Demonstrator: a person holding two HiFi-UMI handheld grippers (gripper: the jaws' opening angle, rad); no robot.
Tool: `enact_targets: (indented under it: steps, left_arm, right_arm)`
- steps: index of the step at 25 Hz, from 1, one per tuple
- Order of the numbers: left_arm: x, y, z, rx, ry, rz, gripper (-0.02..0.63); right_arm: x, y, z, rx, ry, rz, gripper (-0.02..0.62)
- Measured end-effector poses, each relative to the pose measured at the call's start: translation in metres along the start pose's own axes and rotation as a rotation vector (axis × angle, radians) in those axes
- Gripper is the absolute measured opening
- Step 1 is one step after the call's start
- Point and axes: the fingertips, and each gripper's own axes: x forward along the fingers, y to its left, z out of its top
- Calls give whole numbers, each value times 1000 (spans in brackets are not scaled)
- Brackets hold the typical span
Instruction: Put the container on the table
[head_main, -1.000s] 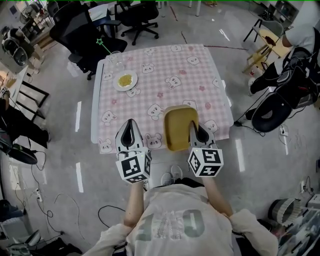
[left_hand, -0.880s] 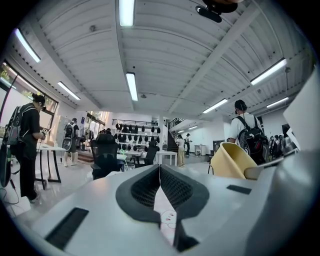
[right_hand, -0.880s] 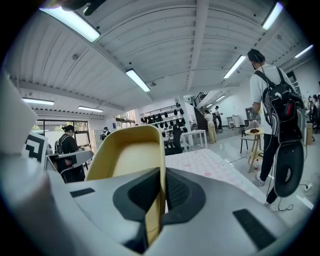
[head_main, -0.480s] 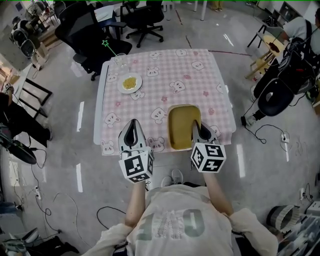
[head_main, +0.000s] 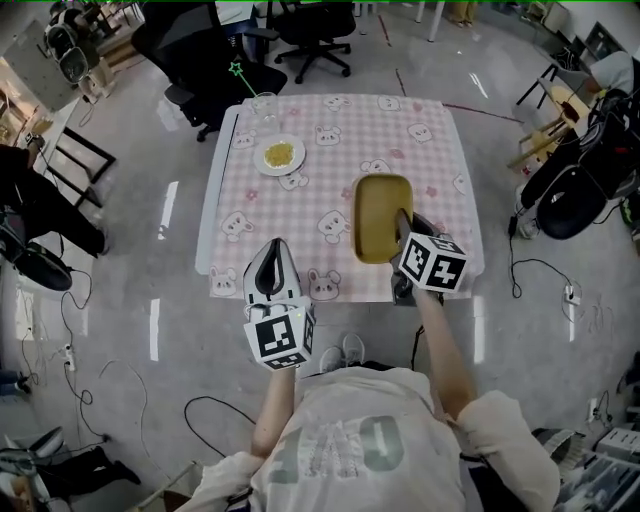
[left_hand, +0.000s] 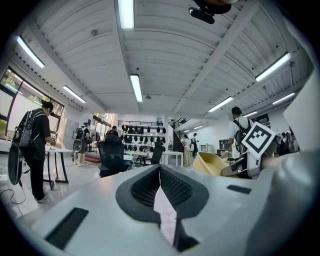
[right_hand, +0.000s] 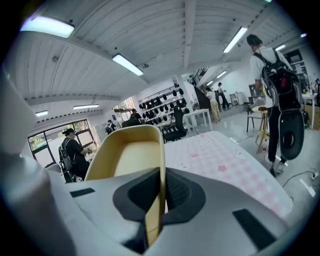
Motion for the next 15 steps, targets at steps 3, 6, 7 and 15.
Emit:
enact_targets:
  steps: [3,6,7,15]
  left_arm:
    - [-3,6,-2,16,1,14,28]
    - [-5,12,-2,31,4,34,28]
    - [-6,15,-2,31,6,41,28]
    - [-7,29,-4,43,20,89,28]
  right_arm:
    - [30,-6,-13,8,92,-7,31]
    - [52,-13,-28,6,175,-27,31]
    - [59,-14,-33,9,202,-27,31]
    - [109,-39,-73,-31,378,-112,31]
